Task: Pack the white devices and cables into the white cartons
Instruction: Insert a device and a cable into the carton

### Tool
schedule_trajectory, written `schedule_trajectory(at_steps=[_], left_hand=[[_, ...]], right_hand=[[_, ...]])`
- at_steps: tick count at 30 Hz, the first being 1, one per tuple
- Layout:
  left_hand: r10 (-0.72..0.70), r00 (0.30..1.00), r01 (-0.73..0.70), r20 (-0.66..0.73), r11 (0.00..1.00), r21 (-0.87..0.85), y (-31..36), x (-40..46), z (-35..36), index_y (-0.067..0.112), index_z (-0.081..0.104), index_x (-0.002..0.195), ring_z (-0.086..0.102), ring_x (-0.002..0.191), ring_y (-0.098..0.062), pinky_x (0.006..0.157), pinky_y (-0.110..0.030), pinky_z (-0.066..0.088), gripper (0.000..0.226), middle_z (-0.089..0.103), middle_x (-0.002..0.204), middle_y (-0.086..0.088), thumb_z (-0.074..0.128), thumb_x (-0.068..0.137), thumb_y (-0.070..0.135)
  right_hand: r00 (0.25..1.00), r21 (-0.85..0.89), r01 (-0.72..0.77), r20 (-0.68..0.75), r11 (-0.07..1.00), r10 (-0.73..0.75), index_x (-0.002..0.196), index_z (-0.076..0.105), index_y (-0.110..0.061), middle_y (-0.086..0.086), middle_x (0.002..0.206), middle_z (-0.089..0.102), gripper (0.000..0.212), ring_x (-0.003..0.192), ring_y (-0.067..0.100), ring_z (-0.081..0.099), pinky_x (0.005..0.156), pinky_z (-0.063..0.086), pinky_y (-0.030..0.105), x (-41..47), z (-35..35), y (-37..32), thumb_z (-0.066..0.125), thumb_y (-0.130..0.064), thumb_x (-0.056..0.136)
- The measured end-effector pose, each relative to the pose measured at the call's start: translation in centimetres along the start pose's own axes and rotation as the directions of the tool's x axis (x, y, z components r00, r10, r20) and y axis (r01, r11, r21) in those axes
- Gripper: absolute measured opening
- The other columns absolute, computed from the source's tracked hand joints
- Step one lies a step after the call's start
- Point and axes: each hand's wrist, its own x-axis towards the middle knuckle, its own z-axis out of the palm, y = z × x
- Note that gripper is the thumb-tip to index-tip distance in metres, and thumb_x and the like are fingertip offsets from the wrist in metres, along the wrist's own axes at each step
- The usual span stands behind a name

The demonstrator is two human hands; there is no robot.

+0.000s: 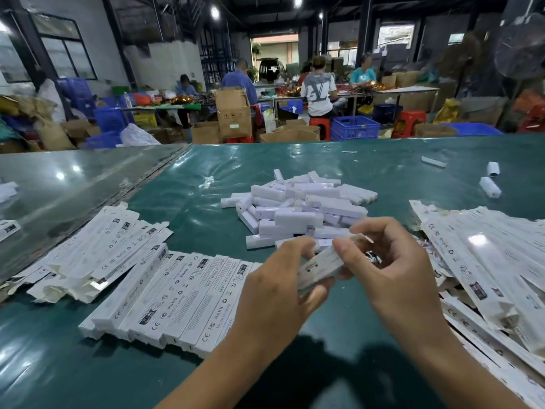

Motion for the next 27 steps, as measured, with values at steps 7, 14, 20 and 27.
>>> schedule_trajectory(at_steps=[7,14,20,27], left_hand=[[-0.115,0.962,0.174,0.246,0.957,-0.232,-0.6,0.0,-1.1,0.03,0.048,0.142,0.063,0.096,-0.007,0.078,-0.029,0.053,0.056,0.062,0.115,0.017,0.059,0.092,0.051],[-0.082,0.968,0.133,0.236,0.969,-0.21,-0.9,0.9,-2.1,0.038,0.064,0.114,0.048,0.061,0.001,0.059,-0.01,0.033,0.022,0.055,0.074,0.029,0.063,0.092,0.036],[-0.088,0.941,0.176,0.326,0.952,-0.25,-0.8,0.7,-2.5,0.046,0.059,0.107,0.049,0.059,-0.005,0.058,-0.015,0.035,0.017,0.056,0.072,0.024,0.06,0.095,0.034],[-0.057,0.924,0.154,0.378,0.961,-0.232,-0.3,0.5,-2.4,0.046,0.053,0.1,0.048,0.064,-0.011,0.06,-0.032,0.044,0.01,0.054,0.077,0.015,0.055,0.092,0.042]], right_hand=[[0.987,0.237,-0.042,0.159,0.97,0.004,0.102,0.066,-0.026,0.004,0.086,0.068,0.02,0.078,0.02,0.07,0.062,0.06,0.032,0.9,-0.7,0.3,0.075,-0.023,0.084],[0.903,-0.197,0.429,0.133,0.882,-0.409,0.1,0.072,-0.019,-0.006,0.096,0.068,0.012,0.088,0.012,0.066,0.072,0.049,0.014,0.3,-1.2,-0.1,0.064,-0.027,0.094],[0.847,-0.27,0.53,0.201,0.804,-0.492,0.11,0.071,-0.022,-0.008,0.106,0.071,0.019,0.092,0.012,0.066,0.062,0.052,0.025,0.0,-1.0,-0.3,0.058,-0.022,0.096],[0.96,-0.216,0.272,0.133,0.938,-0.247,0.102,0.075,-0.032,-0.015,0.093,0.071,0.02,0.072,0.006,0.064,0.061,0.047,0.018,0.3,-0.9,-0.2,0.057,-0.038,0.096]])
